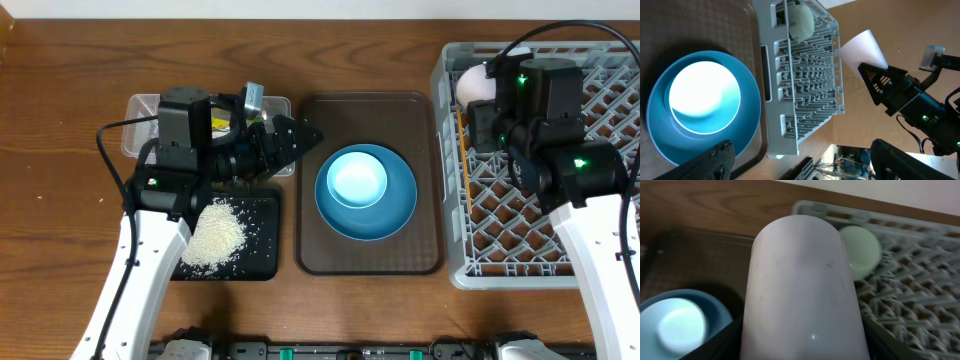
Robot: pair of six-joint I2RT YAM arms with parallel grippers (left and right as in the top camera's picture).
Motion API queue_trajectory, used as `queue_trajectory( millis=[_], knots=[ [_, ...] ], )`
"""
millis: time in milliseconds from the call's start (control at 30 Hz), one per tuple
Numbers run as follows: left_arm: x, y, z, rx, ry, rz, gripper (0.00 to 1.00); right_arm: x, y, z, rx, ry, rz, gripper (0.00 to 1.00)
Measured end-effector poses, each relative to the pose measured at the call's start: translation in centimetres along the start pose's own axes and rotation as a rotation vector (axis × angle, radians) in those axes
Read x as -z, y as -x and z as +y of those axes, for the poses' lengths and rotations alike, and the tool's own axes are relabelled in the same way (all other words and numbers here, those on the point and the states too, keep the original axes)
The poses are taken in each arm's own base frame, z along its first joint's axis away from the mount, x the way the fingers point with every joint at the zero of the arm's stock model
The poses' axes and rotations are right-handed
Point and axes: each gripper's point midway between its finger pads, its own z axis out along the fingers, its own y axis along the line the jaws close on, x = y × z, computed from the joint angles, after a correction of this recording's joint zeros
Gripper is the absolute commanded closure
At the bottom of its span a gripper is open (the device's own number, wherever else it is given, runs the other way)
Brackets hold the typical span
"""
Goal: Sort waste into correct bins and load items into the dishwasher rack
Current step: 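Release the left gripper and carry the cup into the dish rack, then lower the cup into the rack slot with the right gripper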
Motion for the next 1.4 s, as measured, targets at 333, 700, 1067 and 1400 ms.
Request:
queue_trajectory(
  millis=[333, 700, 1067, 1400],
  knots=[
    [0.0, 0.0, 0.0, 0.000, 0.000, 0.000, 0.06, -3.3, -2.1, -1.8, -0.022, -0.081, 0.116, 0.66],
    [0.0, 0.0, 0.0, 0.000, 0.000, 0.000, 0.06, -7.9, -6.2, -2.3, -0.014, -0.100, 0.303, 0.66],
    [0.0, 0.0, 0.0, 0.000, 0.000, 0.000, 0.05, -8.8, -7.9, -2.1, -0.008, -0.097, 0.368, 0.65],
    [0.0, 0.0, 0.0, 0.000, 0.000, 0.000, 0.05, -8.9, -8.4, -2.0, -0.010, -0.097, 0.382, 0.63]
  ],
)
